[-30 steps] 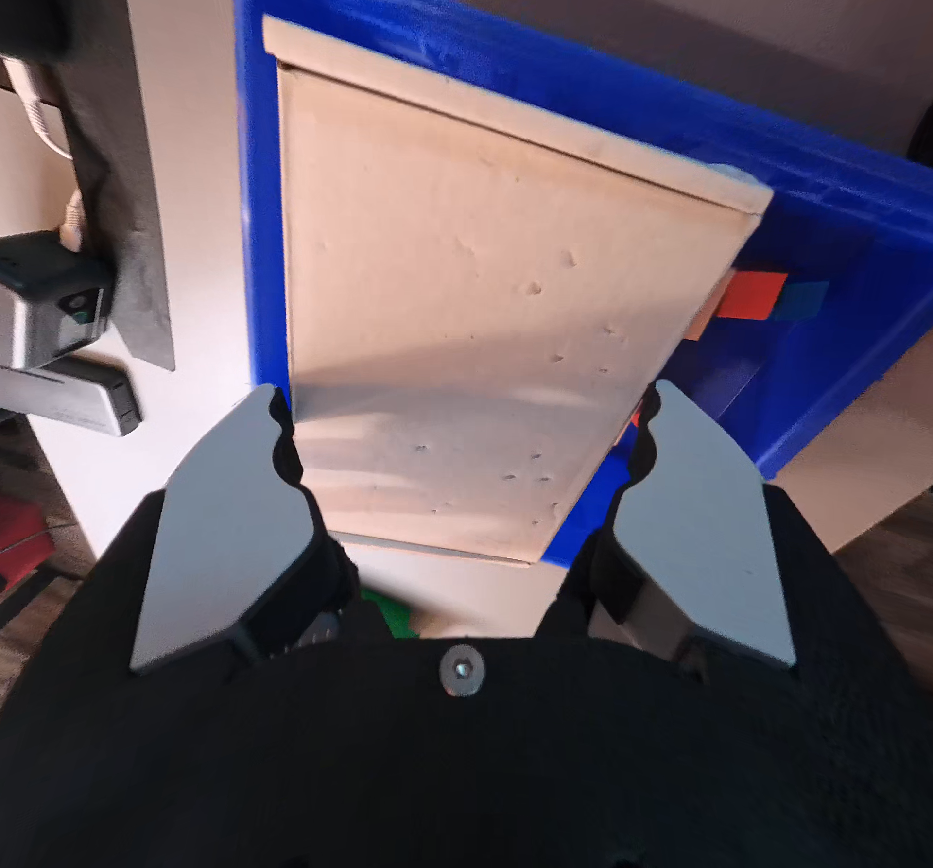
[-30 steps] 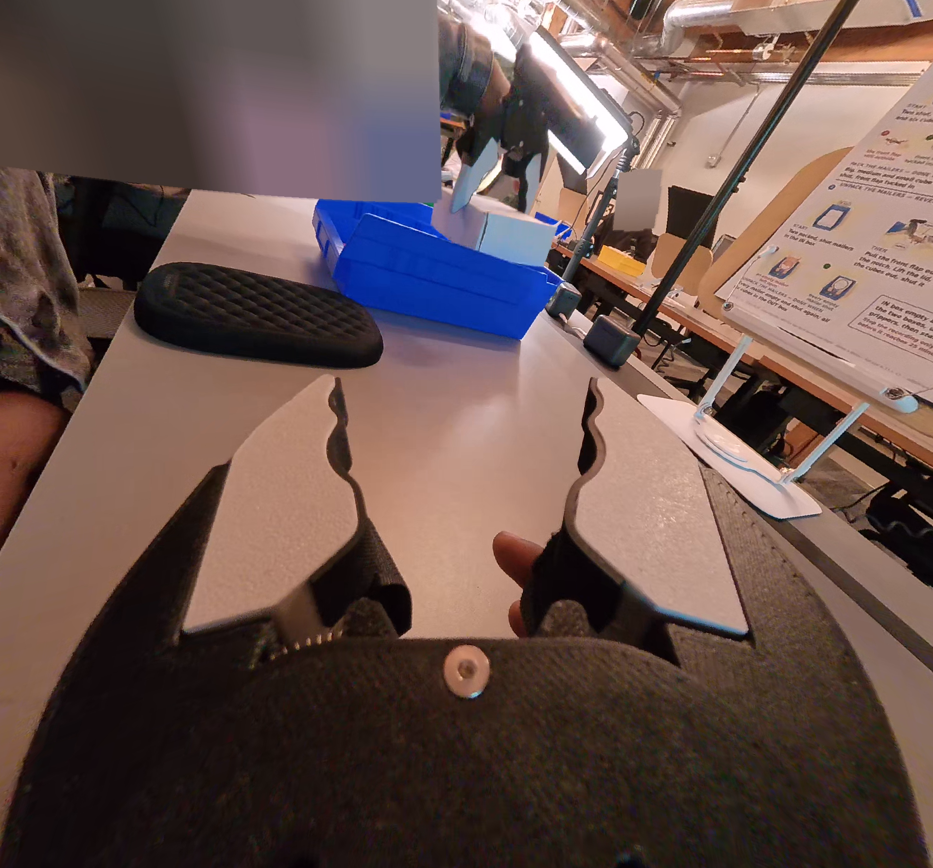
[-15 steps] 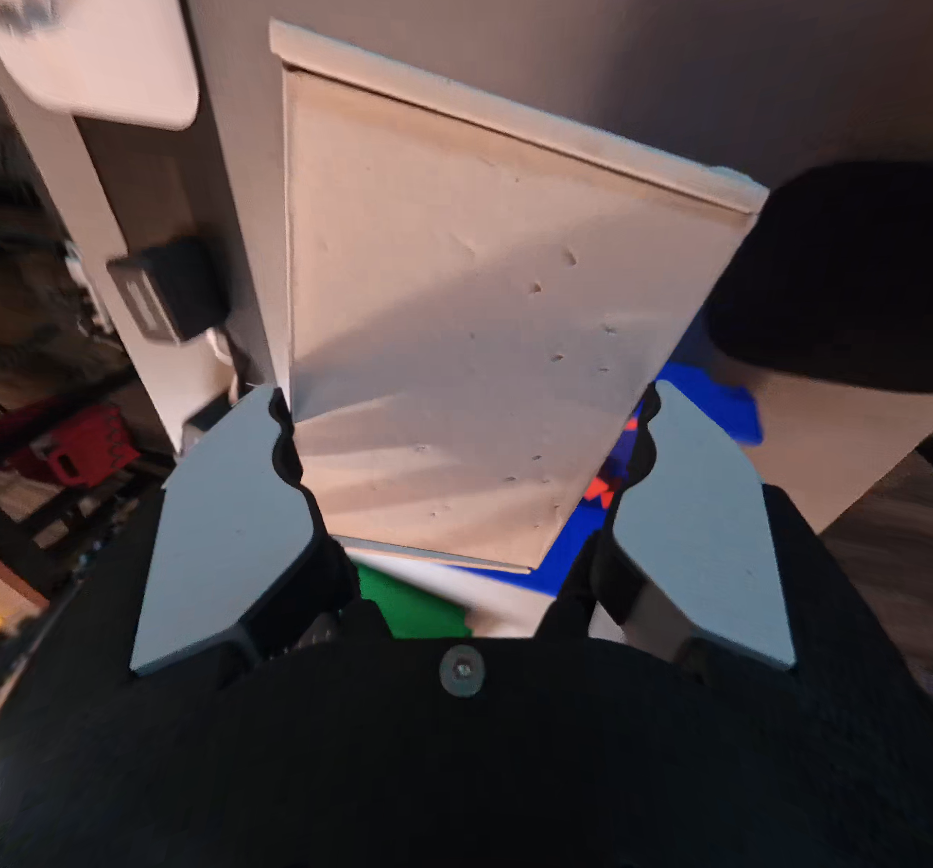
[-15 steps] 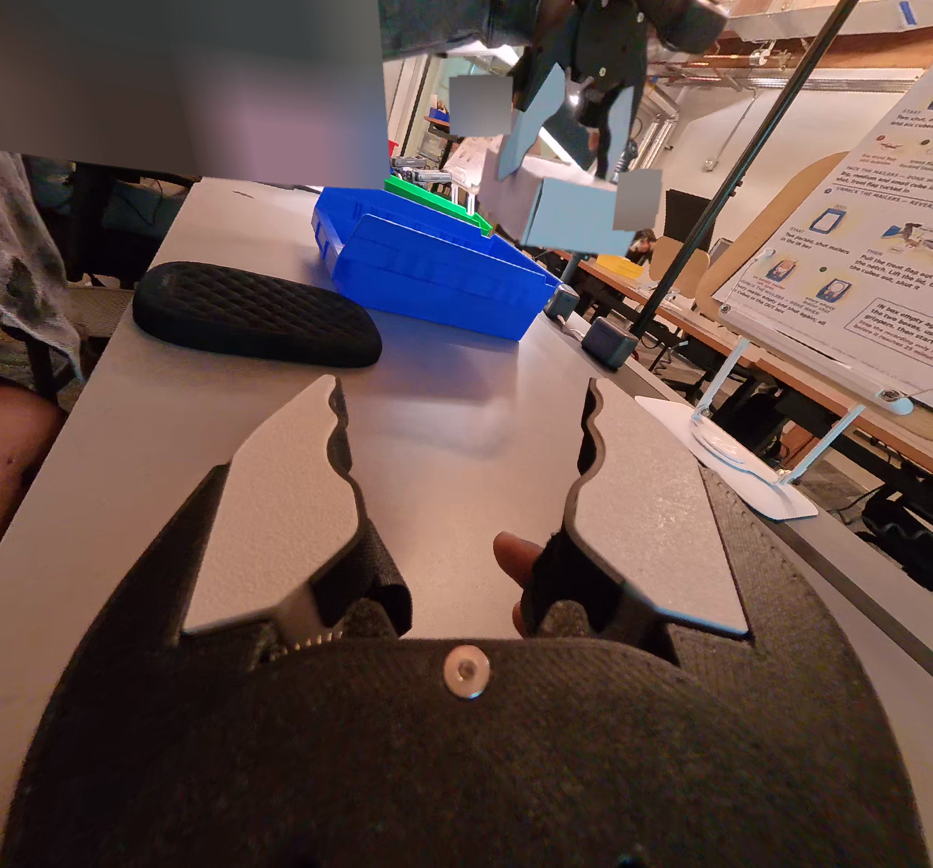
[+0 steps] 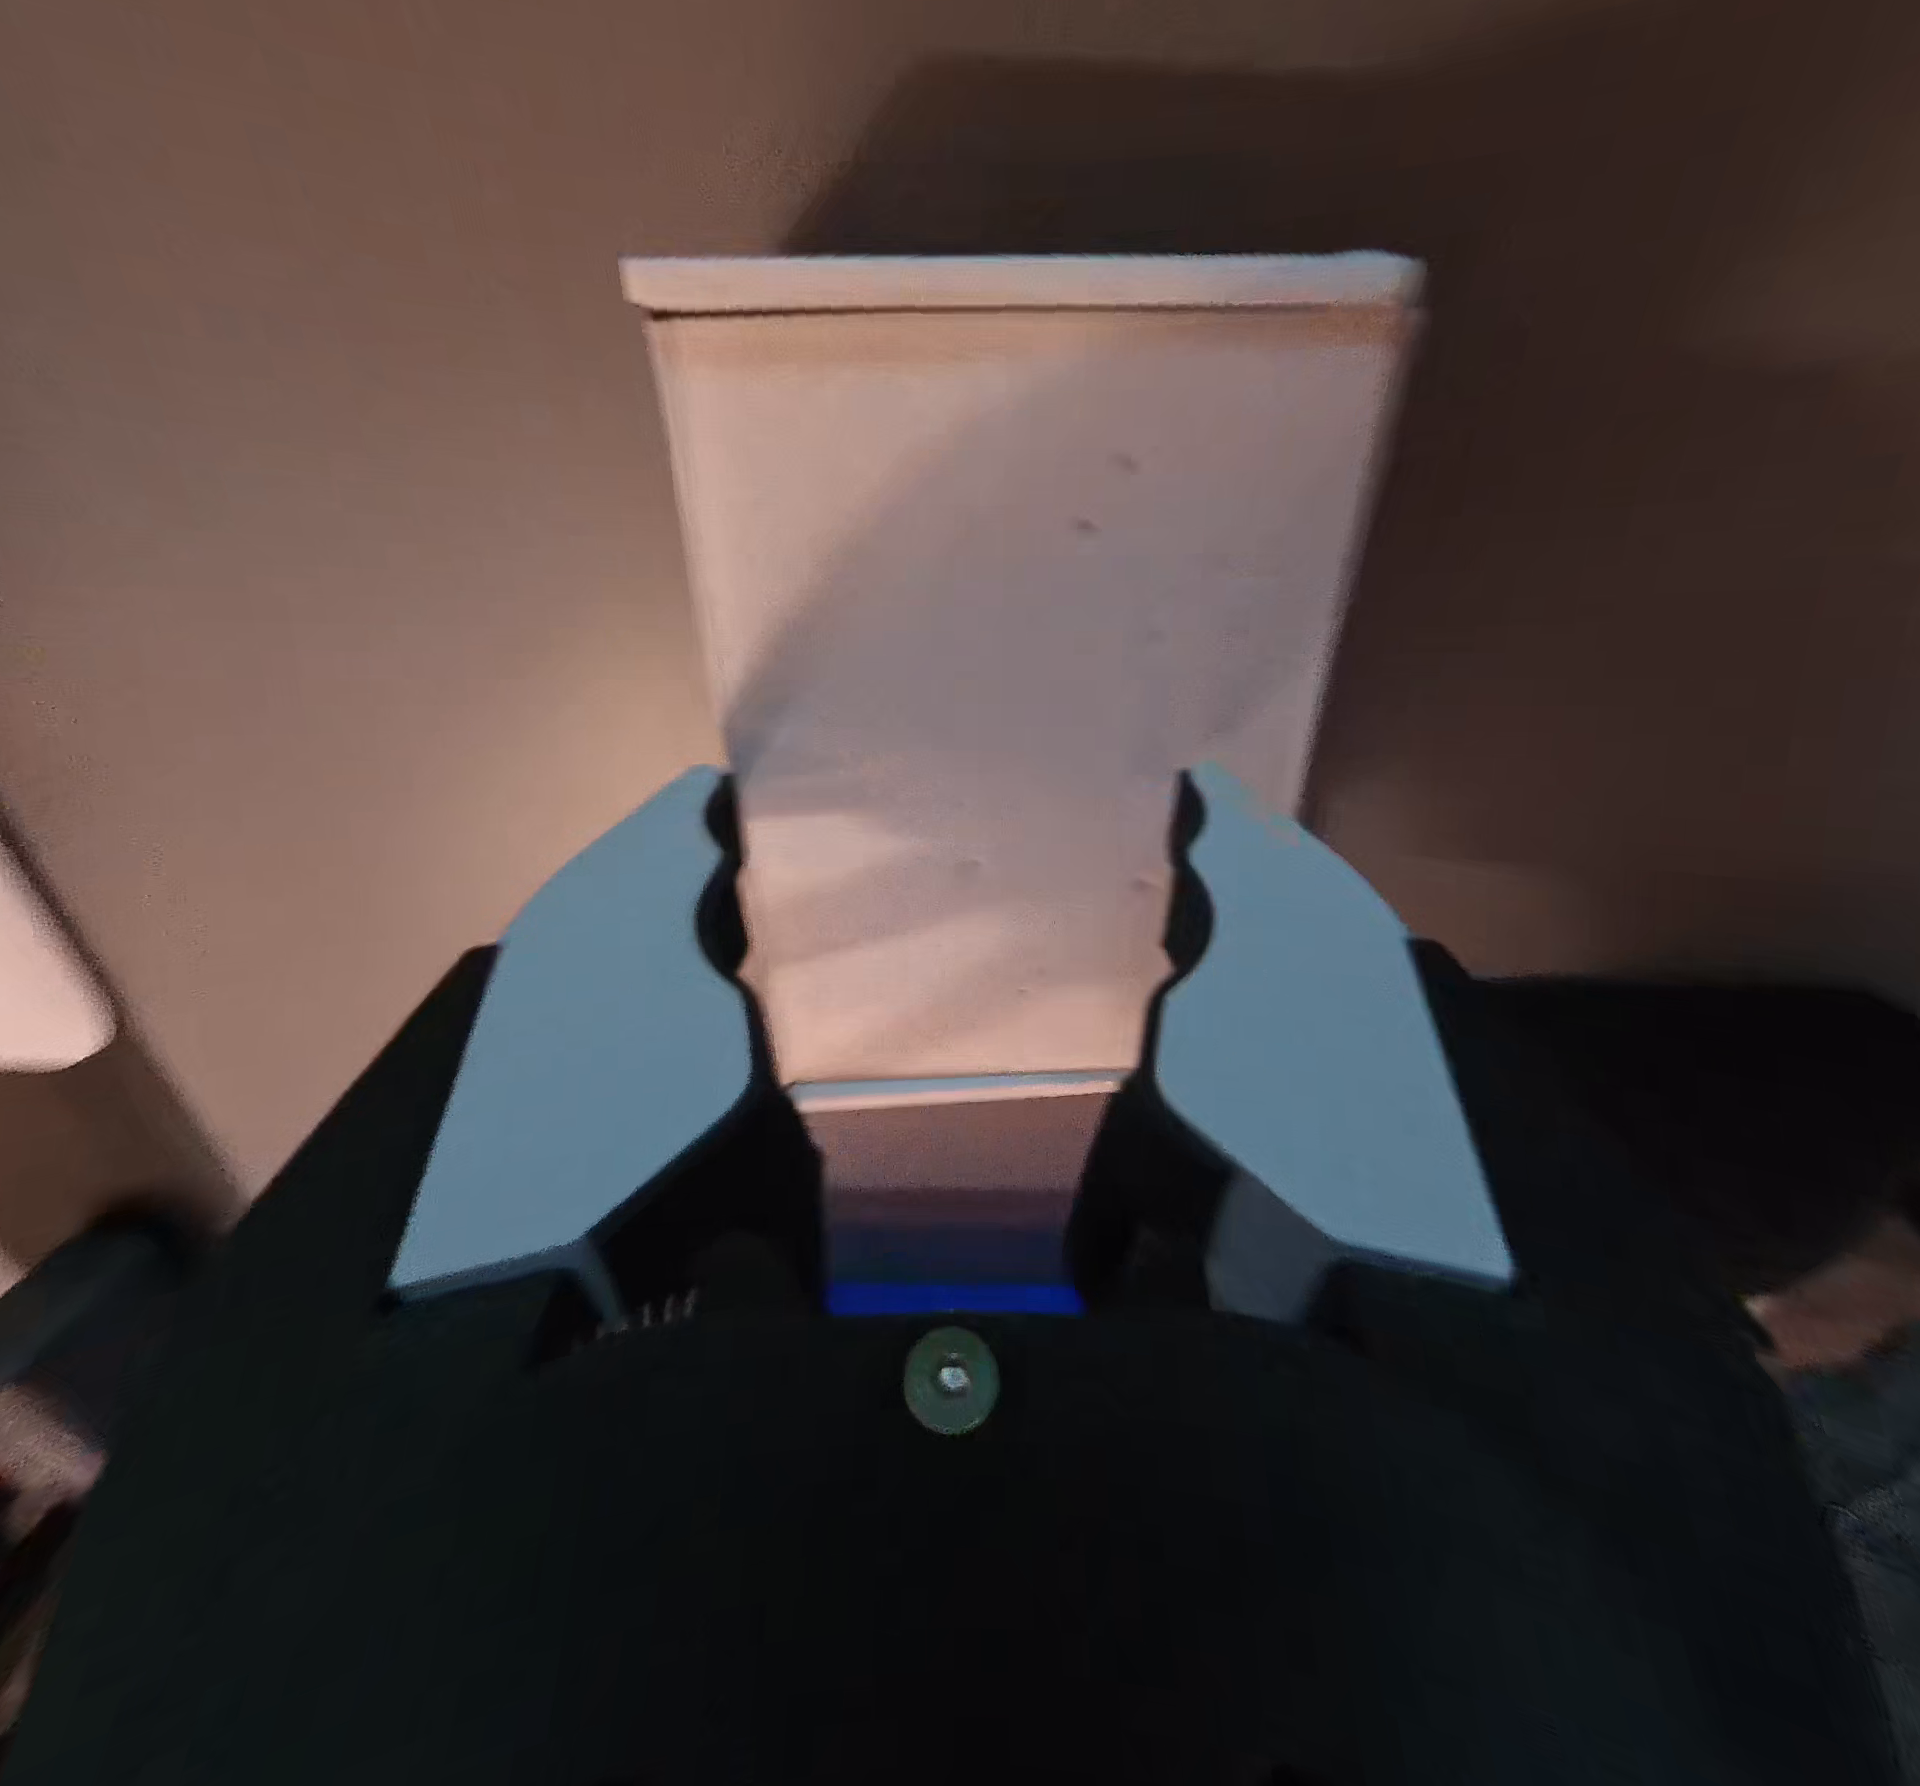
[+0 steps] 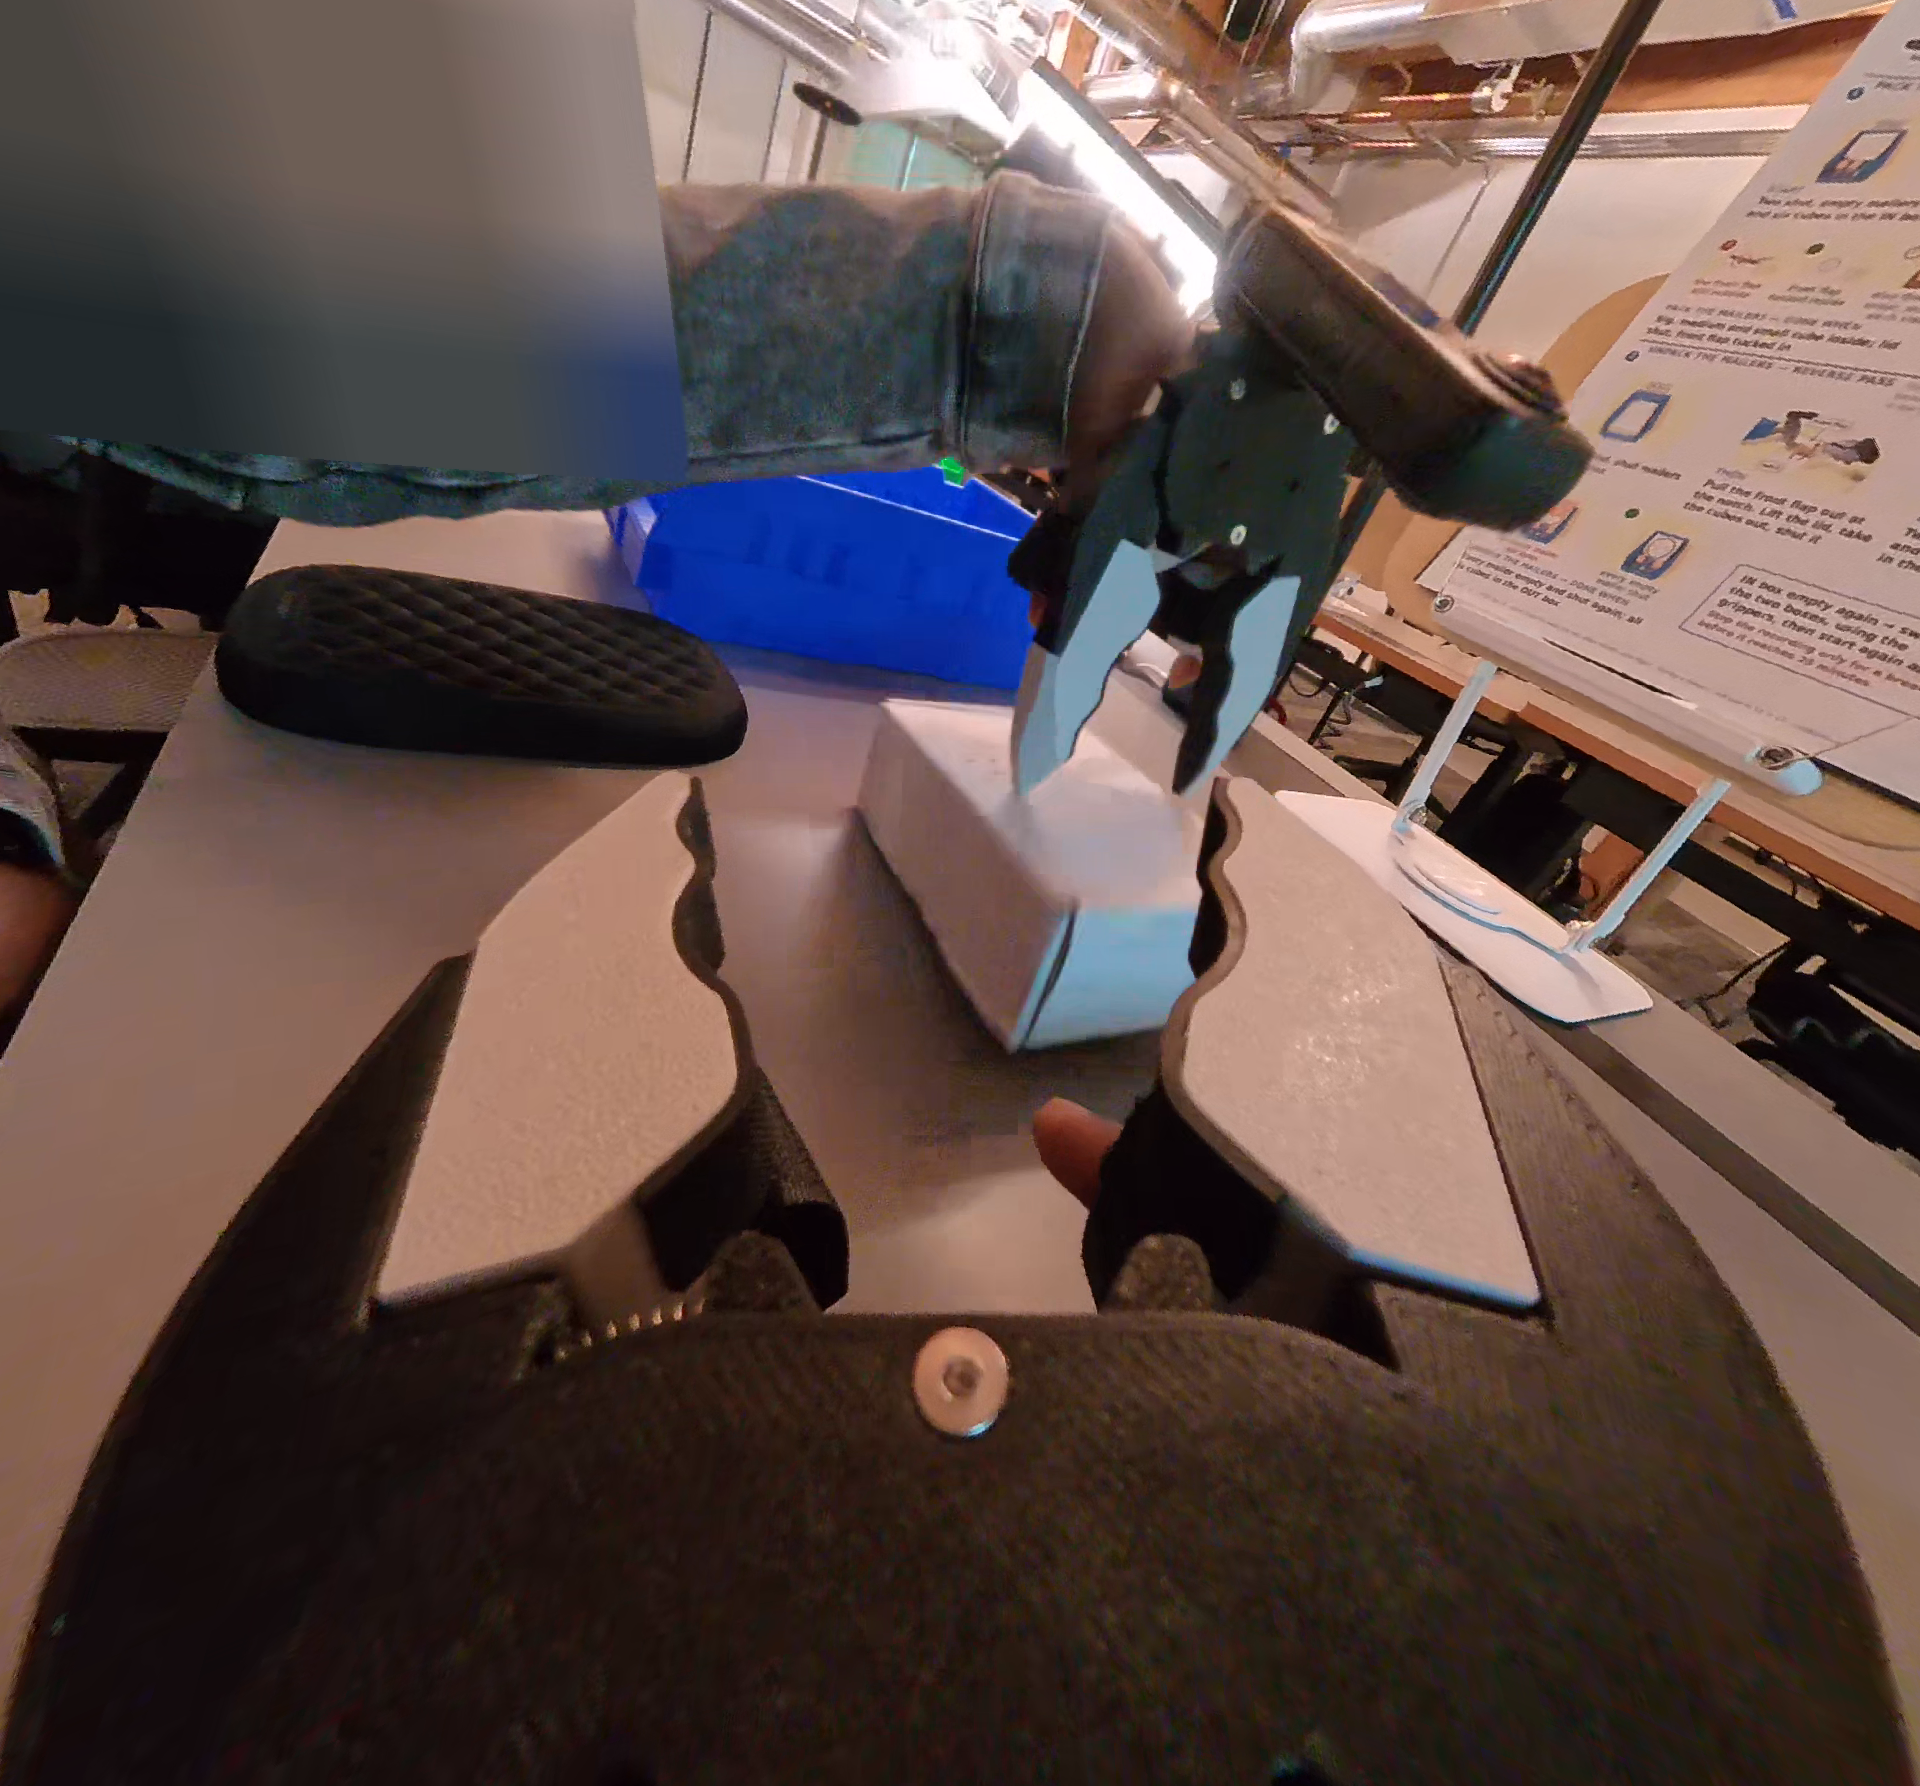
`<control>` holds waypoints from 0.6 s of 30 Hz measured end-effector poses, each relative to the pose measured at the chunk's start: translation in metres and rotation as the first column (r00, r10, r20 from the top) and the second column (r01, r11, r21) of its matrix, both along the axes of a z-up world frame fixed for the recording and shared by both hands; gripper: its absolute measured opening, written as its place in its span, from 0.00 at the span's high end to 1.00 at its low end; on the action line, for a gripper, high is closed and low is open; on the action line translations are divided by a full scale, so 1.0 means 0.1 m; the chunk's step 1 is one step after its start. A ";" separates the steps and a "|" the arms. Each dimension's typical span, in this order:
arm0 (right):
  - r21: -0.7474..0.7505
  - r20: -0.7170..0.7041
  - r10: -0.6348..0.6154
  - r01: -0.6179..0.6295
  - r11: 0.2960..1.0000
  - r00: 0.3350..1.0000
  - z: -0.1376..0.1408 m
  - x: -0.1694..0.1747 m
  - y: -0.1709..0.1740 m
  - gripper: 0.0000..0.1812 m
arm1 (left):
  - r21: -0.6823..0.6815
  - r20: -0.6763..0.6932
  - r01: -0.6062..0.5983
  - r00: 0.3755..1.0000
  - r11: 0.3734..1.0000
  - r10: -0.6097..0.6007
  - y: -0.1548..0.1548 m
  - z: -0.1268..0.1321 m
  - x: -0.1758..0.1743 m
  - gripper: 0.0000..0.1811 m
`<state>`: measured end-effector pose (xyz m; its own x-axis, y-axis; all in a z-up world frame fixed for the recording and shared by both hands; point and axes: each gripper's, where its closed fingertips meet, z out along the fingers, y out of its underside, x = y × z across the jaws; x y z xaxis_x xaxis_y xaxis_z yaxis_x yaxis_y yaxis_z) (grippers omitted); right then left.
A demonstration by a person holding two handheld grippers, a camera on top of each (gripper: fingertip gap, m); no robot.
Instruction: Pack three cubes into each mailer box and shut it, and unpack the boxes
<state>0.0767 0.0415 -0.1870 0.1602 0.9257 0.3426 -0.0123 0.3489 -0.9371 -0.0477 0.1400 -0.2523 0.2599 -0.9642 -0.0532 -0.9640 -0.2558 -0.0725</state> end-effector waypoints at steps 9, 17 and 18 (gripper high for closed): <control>-0.023 -0.003 -0.020 0.020 1.000 1.000 0.00 0.01 0.05 0.51 | 0.437 0.242 -0.147 0.969 0.887 0.042 0.06 0.31 -0.15 0.22; -0.187 0.179 -0.142 0.175 0.967 0.974 -0.17 -0.13 0.41 0.54 | 0.487 0.645 -0.553 0.749 0.676 0.148 -0.52 0.26 -0.32 0.30; -0.189 0.240 -0.142 0.190 0.963 0.960 -0.22 -0.18 0.46 0.53 | 0.427 0.658 -0.575 0.727 0.697 0.196 -0.57 0.12 -0.34 0.32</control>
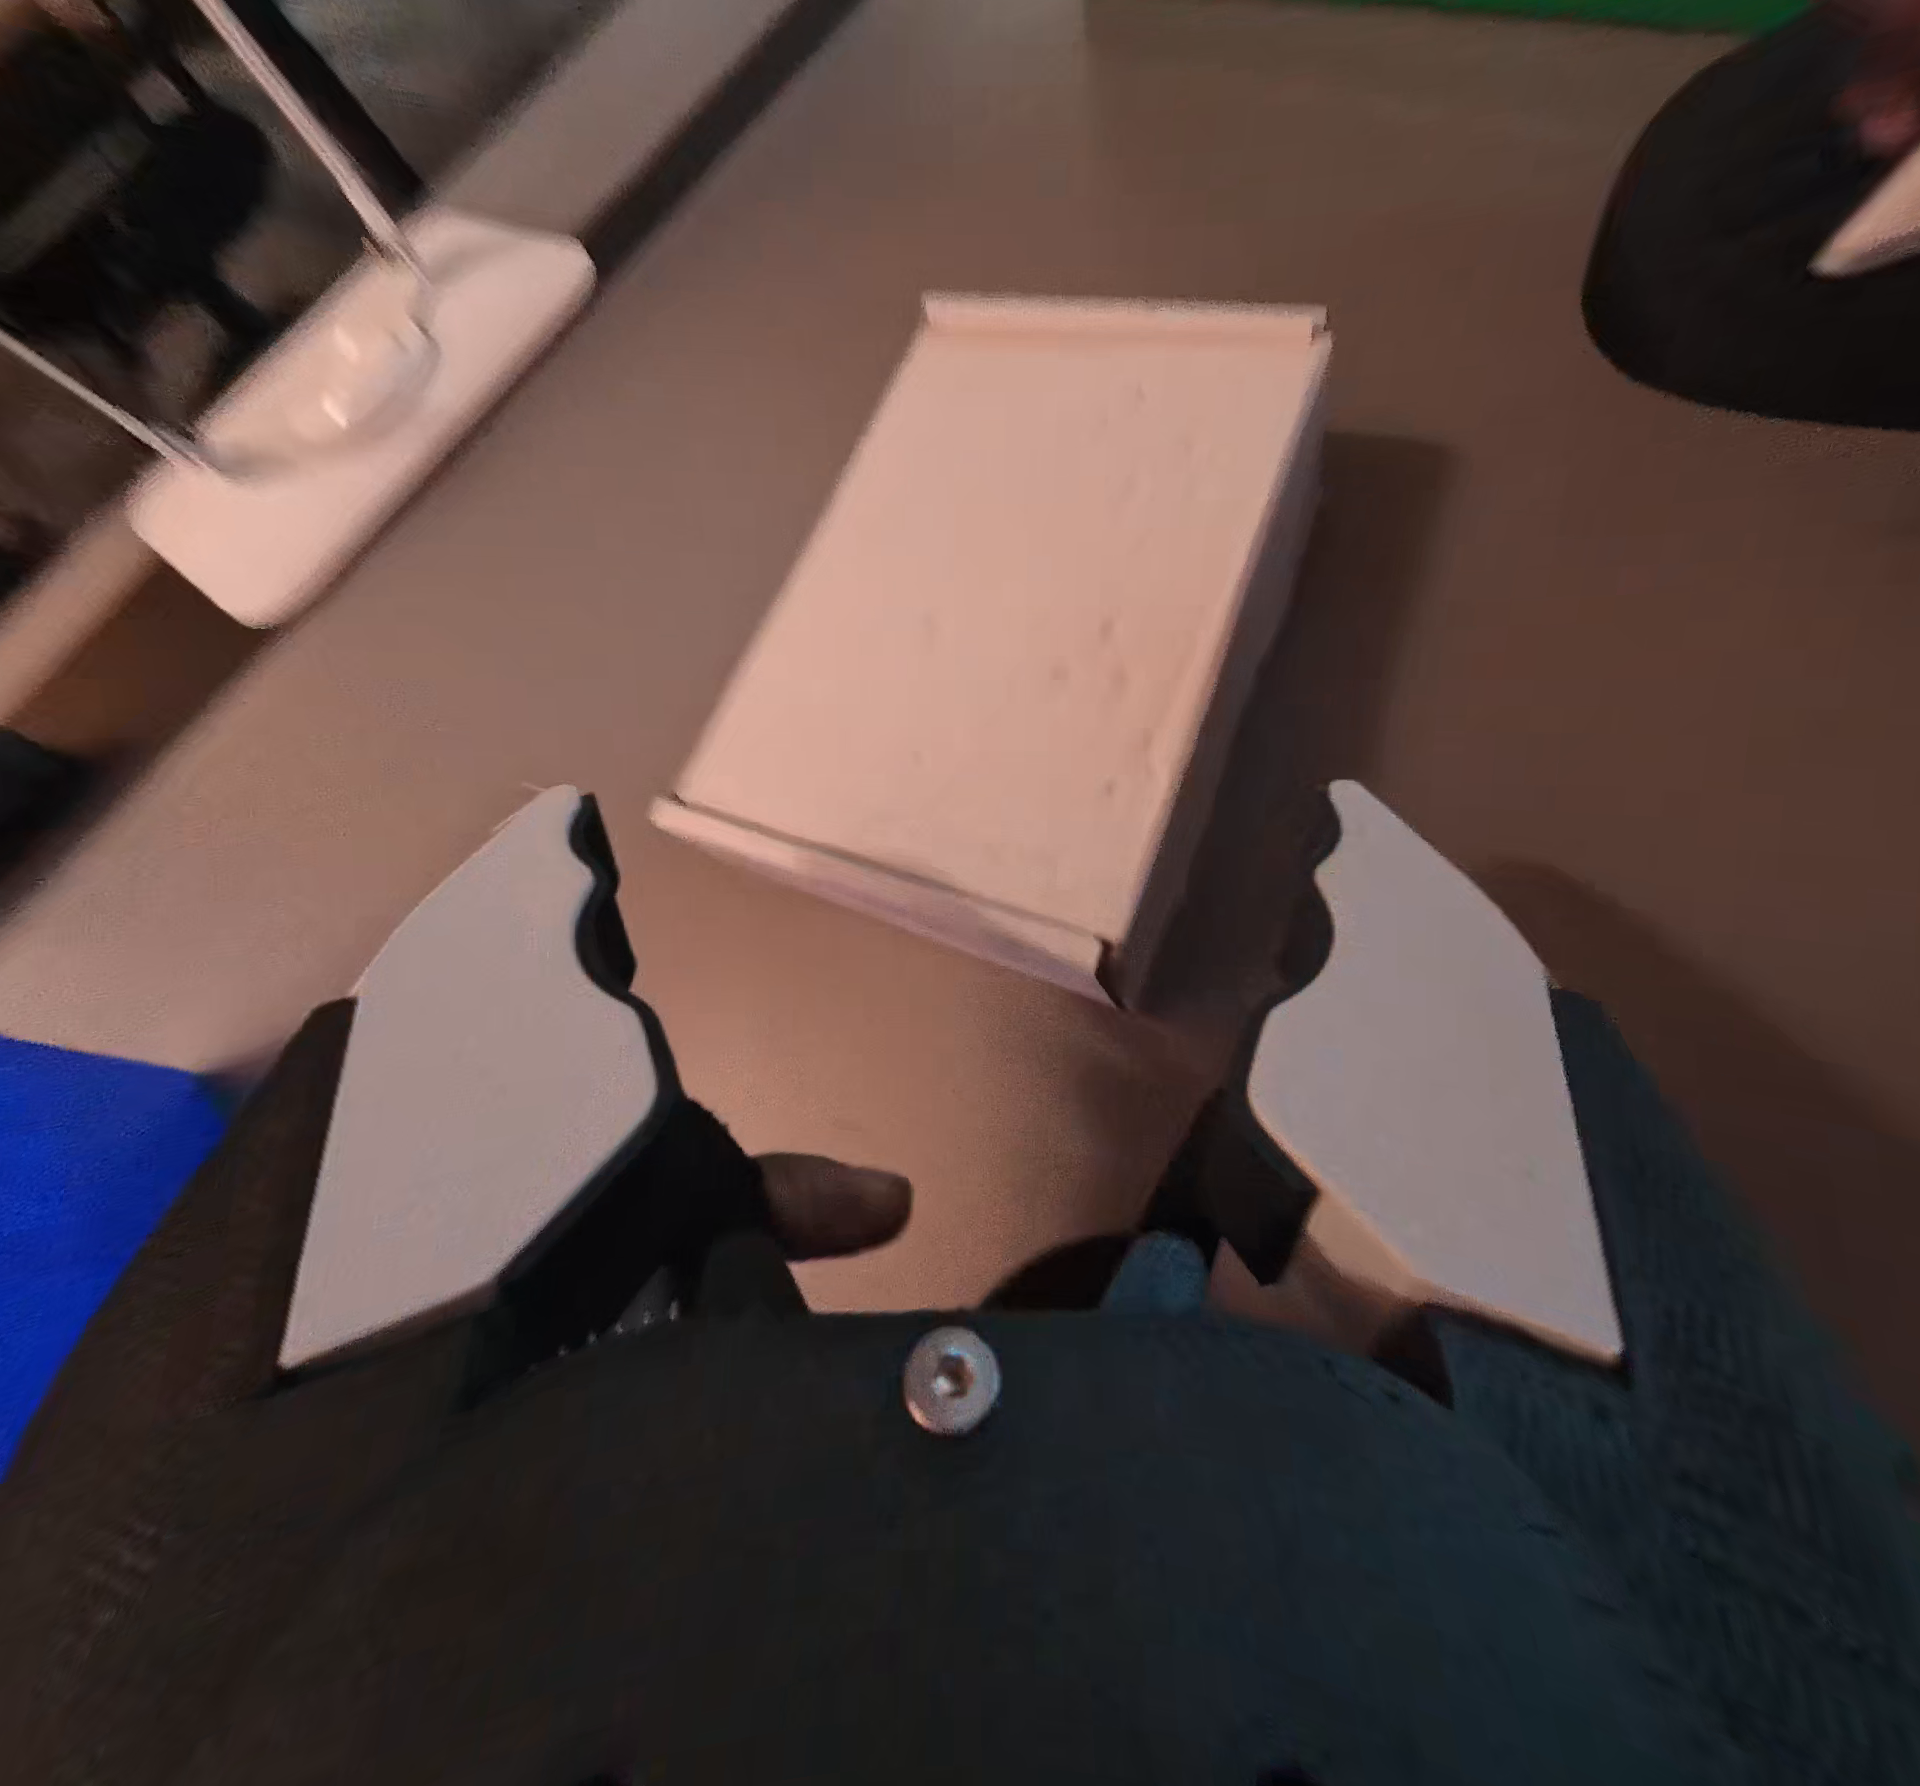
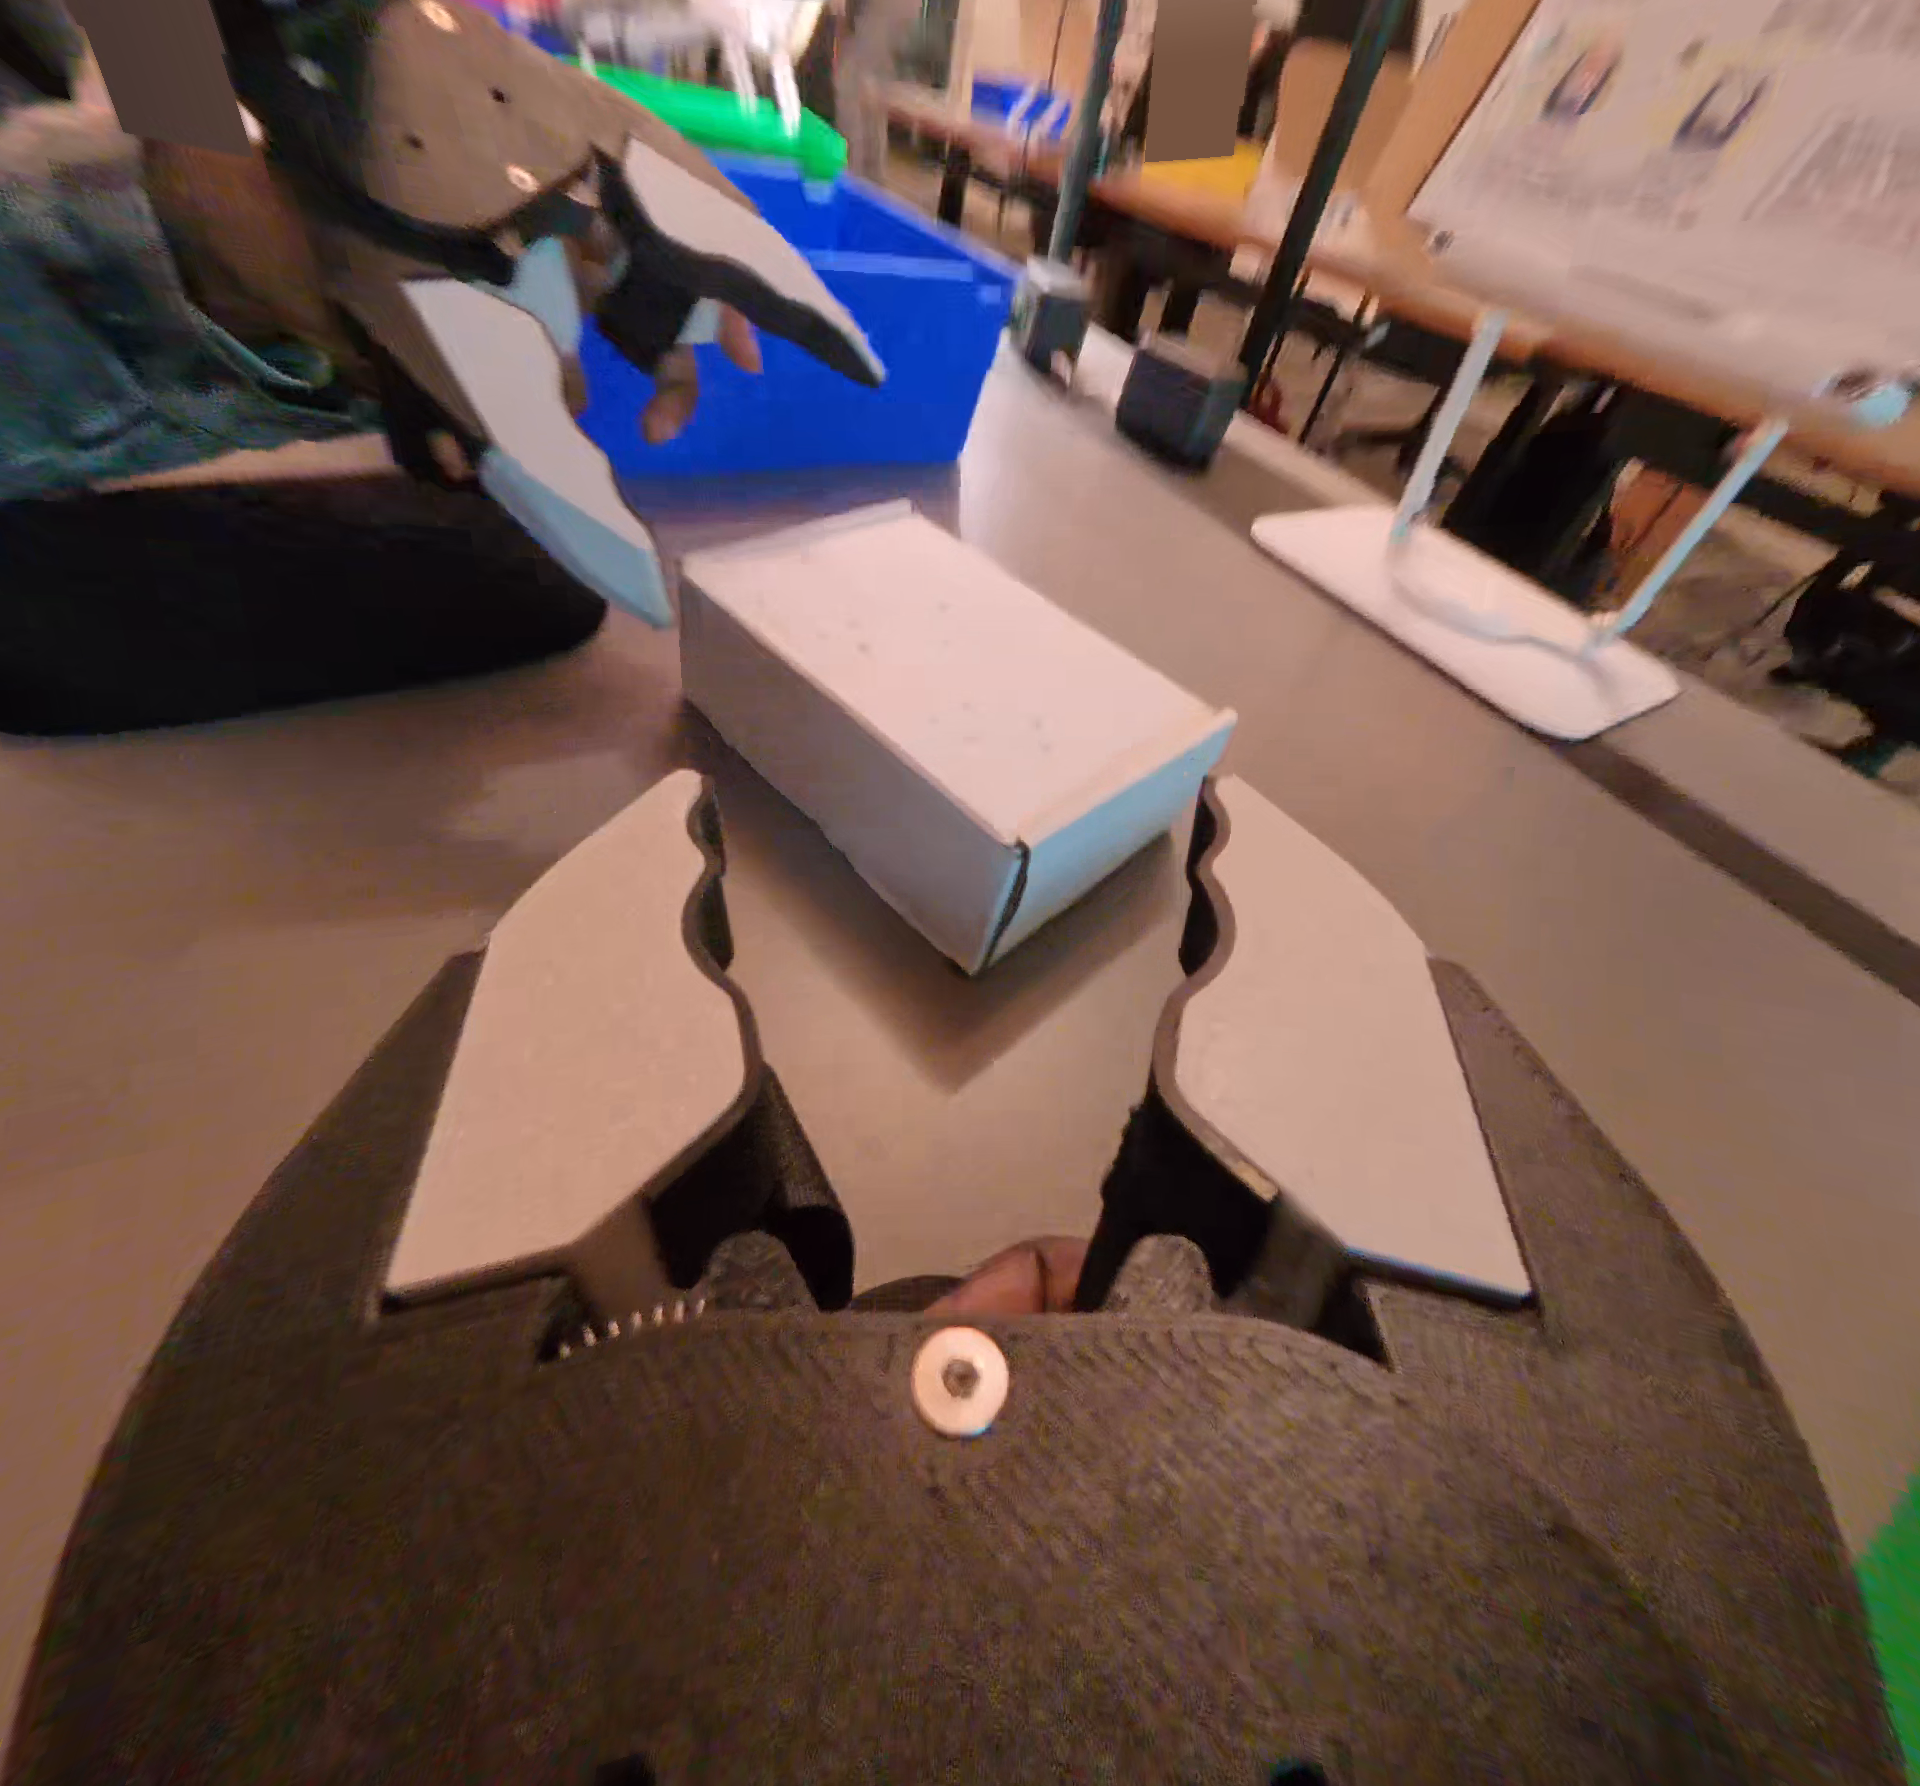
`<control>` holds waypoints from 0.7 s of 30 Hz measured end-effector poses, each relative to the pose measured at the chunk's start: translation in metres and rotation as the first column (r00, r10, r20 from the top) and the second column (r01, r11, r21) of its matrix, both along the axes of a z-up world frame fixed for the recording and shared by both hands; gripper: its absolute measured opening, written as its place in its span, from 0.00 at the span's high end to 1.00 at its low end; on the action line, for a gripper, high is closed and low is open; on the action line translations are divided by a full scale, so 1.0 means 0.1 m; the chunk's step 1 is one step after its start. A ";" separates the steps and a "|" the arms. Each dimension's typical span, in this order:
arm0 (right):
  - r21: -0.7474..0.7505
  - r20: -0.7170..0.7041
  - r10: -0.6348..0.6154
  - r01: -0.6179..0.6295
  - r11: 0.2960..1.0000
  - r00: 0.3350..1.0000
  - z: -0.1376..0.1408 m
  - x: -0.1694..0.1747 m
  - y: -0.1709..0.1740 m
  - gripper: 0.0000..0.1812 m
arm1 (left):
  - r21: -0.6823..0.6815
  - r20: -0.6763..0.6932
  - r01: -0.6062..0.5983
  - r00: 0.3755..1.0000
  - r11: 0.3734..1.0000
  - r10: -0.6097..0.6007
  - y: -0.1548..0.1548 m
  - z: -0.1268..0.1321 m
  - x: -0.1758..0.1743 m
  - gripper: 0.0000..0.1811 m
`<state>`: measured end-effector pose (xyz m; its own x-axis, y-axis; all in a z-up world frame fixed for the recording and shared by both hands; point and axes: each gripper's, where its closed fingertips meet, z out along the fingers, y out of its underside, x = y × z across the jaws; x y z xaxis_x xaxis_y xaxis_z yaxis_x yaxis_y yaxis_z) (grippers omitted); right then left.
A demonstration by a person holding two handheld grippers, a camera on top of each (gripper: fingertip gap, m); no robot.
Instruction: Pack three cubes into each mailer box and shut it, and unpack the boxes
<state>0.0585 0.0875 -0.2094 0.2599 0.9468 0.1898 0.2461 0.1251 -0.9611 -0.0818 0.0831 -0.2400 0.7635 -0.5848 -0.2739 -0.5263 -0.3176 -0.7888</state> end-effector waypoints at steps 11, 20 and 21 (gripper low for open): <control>-0.134 0.376 -0.005 0.059 0.989 0.926 -0.62 -0.22 0.37 0.71 | -0.179 0.029 0.013 1.000 0.984 -0.008 -0.09 -0.40 -0.13 0.64; -0.155 0.369 0.105 -0.050 0.987 0.923 -0.59 -0.10 0.14 0.83 | -0.134 -0.041 0.182 0.981 0.974 -0.189 -0.21 -0.47 0.01 0.74; -0.174 0.368 0.116 -0.054 0.983 0.923 -0.59 -0.07 0.12 0.84 | -0.135 -0.042 0.211 0.975 0.968 -0.218 -0.24 -0.47 0.03 0.74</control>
<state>0.0511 0.0999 -0.2683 0.1160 0.9877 0.1046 0.5869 0.0168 -0.8095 -0.0787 0.0588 -0.2870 0.6018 -0.7666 -0.2239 -0.6354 -0.2897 -0.7158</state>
